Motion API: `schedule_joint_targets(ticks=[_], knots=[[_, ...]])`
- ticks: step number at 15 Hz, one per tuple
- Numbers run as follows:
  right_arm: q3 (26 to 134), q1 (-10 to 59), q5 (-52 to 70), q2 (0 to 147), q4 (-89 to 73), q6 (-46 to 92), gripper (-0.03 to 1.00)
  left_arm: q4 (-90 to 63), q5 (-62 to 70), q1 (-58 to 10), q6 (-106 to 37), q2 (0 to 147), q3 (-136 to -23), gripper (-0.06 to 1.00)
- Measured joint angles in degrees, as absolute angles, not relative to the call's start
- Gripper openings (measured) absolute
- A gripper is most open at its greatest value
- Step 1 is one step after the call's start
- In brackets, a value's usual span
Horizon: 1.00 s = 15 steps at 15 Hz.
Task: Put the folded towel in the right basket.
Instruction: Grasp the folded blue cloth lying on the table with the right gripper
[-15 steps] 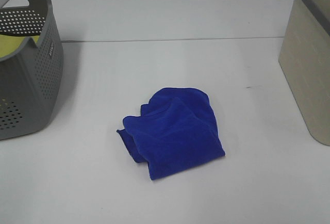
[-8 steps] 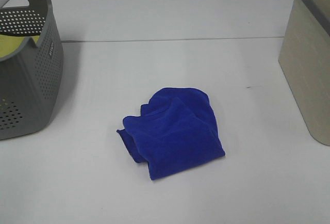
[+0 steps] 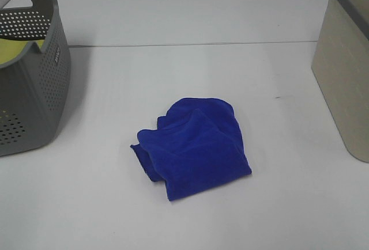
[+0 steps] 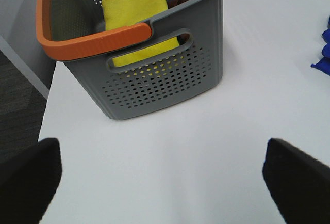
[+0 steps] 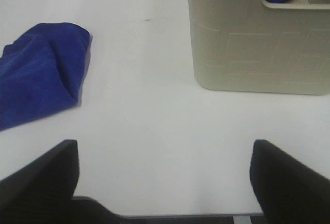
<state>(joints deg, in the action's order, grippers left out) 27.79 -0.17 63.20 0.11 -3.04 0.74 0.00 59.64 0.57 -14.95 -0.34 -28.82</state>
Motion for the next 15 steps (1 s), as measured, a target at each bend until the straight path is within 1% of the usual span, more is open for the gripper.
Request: schedule_joint_targets(ticks=[2,6,7,9,11,15], knots=[[32.1,-0.2,62.6,4.4,-4.1,0.7,0.87,0.0,59.6,0.6,-15.0,-0.3,-28.8,0.99],[45.0,-0.2,57.3,18.3,-4.4,1.1,0.87,0.0,59.6,0.6,-15.0,-0.3,-28.8,0.99],[46.6,-0.2,56.8,20.3,-4.6,1.7,0.87,0.0,59.6,0.6,-15.0,-0.3,-28.8,0.99],[51.8,-0.2,55.5,28.2,-7.1,6.2,0.87,0.0,59.6,0.6,-15.0,-0.3,-28.8,0.99],[56.7,-0.2,55.4,37.7,-14.2,11.1,0.87,0.0,59.6,0.6,-15.0,-0.3,-28.8,0.99],[58.0,-0.2,55.4,50.3,-26.2,16.3,0.87,0.0,59.6,0.6,-15.0,-0.3,-28.8,0.99]])
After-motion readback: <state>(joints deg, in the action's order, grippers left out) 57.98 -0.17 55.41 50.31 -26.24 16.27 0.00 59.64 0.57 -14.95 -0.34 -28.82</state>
